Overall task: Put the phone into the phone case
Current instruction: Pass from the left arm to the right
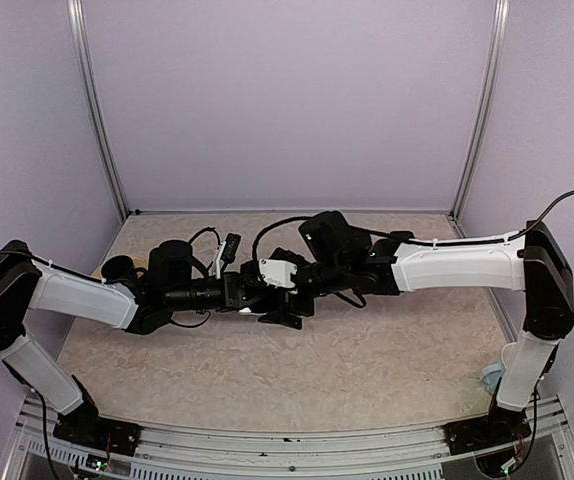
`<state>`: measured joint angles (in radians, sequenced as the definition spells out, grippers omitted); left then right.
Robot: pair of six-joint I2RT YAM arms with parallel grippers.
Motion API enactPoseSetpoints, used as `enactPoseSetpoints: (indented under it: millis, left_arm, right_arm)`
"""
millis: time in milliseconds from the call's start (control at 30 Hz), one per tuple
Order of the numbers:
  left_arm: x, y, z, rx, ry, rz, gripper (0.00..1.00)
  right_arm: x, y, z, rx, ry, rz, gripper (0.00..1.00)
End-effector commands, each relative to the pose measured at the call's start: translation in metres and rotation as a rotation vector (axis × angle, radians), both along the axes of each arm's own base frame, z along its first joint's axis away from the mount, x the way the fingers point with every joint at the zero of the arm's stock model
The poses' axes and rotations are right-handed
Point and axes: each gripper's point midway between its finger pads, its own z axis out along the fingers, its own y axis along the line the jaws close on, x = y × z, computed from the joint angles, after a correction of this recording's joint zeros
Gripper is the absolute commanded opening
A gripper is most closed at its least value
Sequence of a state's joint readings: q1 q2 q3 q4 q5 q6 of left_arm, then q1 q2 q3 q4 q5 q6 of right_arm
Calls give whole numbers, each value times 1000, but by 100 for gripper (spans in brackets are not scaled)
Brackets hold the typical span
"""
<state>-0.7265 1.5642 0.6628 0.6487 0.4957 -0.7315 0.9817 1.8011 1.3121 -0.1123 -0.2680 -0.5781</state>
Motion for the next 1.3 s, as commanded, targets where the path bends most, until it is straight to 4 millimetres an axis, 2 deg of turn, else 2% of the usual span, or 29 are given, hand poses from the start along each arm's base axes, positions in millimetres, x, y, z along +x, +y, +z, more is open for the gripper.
enactPoseSetpoints:
  millis: [0, 467, 733, 800, 900, 1000, 1033, 1167, 1267]
  left_arm:
    - [3, -7, 37, -74, -96, -10, 0]
    - [2, -6, 33, -75, -91, -8, 0]
    - [1, -4, 33, -74, -90, -8, 0]
    - [1, -4, 33, -74, -92, -8, 0]
    - [1, -4, 33, -75, -92, -8, 0]
    - [1, -4, 33, -75, -91, -9, 0]
    - [1, -4, 33, -76, -92, -9, 0]
    - [1, -3, 34, -76, -92, -7, 0]
    - [1, -2, 34, -75, -92, -6, 0]
  right_arm:
    - [0, 9, -5, -6, 21, -11, 100]
    - [7, 22, 2, 9, -12, -34, 100]
    - [4, 20, -12, -46, -2, -17, 97]
    - [5, 19, -12, -49, -11, -19, 91]
    - [6, 18, -11, -55, -23, -20, 69]
    - [6, 17, -10, -60, -32, -19, 67]
    - [7, 16, -10, -60, -36, -20, 68]
    - [4, 13, -9, -68, -43, -11, 89]
    - [5, 7, -12, -85, -58, -22, 93]
